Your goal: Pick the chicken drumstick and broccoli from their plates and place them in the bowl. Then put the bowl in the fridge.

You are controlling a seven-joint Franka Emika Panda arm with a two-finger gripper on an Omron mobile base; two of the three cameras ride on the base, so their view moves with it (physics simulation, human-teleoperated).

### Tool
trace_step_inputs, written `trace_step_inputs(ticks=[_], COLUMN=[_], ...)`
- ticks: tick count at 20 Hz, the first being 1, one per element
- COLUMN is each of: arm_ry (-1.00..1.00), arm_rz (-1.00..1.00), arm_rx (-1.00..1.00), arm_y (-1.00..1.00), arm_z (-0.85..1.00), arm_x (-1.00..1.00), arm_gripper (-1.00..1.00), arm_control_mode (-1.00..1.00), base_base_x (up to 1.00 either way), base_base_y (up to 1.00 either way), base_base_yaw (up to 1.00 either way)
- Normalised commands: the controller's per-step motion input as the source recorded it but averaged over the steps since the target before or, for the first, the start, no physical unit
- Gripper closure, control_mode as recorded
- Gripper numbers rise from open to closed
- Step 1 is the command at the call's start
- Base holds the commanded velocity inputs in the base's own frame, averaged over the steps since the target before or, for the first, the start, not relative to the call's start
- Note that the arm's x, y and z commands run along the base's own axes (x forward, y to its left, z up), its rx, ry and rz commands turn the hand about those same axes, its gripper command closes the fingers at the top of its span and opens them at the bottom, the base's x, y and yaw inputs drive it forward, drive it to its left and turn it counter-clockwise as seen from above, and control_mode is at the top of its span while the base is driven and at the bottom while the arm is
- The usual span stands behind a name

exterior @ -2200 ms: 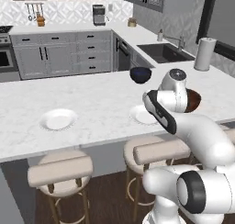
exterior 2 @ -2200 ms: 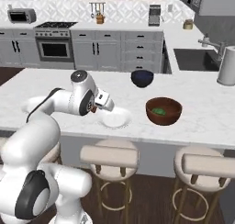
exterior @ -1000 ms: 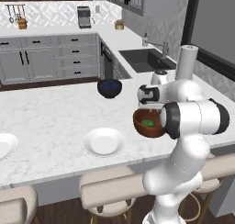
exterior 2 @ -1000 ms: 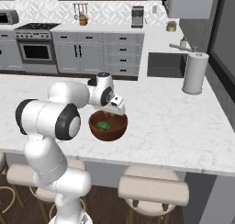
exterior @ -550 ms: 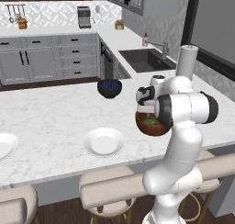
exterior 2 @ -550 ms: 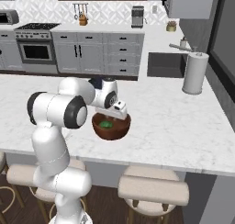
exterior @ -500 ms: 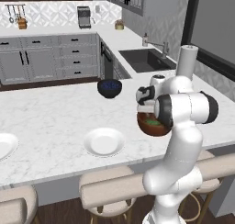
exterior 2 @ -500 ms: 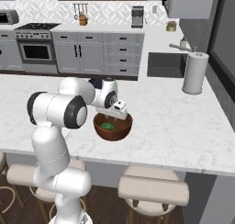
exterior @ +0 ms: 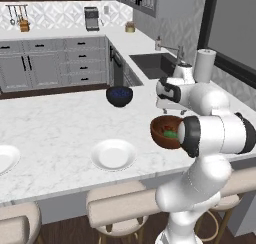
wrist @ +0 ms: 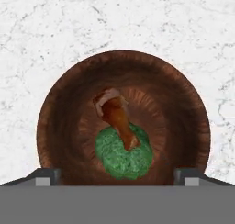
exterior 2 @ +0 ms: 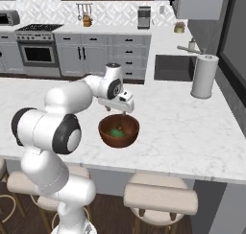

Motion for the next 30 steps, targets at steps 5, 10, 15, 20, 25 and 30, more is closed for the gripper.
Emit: trace_step_inputs(ticks=[5,10,15,20,25,30], arm_ry=[0.00,0.04,0.10,0.03,0.00,-0.02], arm_rz=[0.00,-0.01,0.00,0.00,0.00,0.00], arm_rx=[0.08,0.19,0.02,0.00,0.00,0.00], arm_y=[-1.00,-0.48,0.00,0.00,0.00,0.00], arm_z=[-0.41,-0.48,-0.28,-0.17,-0.50,-0.07], arm_x=[-0.86,-0.28,0.41,0.36,0.05,0.02], arm_gripper=[-1.00,-1.00,-1.00,-1.00,1.00,1.00], arm_control_mode=[-1.00,-1.00,-1.00,-1.00,-1.00,-1.00], base_base_x=[0.00,0.00,0.00,0.00,0.00,0.00], base_base_y=[0.00,0.00,0.00,0.00,0.00,0.00], base_base_yaw=[0.00,0.00,0.00,0.00,0.00,0.00])
